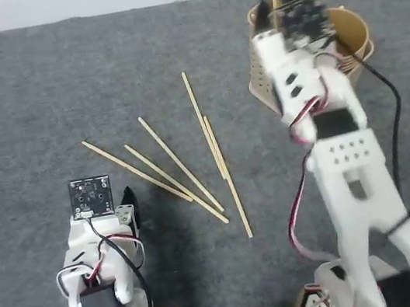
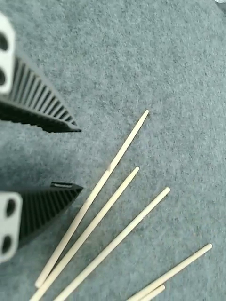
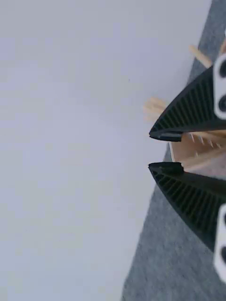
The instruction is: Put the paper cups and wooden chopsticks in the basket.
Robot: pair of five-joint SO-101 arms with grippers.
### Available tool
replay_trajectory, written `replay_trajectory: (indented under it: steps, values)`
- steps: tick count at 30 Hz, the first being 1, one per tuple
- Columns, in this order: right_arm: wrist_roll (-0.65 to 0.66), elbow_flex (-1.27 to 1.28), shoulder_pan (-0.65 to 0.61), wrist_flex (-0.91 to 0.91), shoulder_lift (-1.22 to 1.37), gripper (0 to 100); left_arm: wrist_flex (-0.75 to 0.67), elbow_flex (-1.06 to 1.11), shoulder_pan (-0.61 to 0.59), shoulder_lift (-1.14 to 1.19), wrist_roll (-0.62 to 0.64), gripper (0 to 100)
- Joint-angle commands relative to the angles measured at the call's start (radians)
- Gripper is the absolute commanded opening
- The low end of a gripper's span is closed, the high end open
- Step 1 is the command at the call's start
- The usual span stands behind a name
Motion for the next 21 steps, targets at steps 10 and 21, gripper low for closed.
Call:
replay_trajectory:
  steps: [10, 21]
  values:
    - [-0.009, -0.221, -0.255, 0.716, 0.13, 16.4, -0.018, -0.012, 0.0, -0.018, 0.005, 17]
    - [-0.192, -0.512, -0.285, 0.829, 0.679, 17.7, -0.018, -0.012, 0.0, -0.018, 0.003, 17]
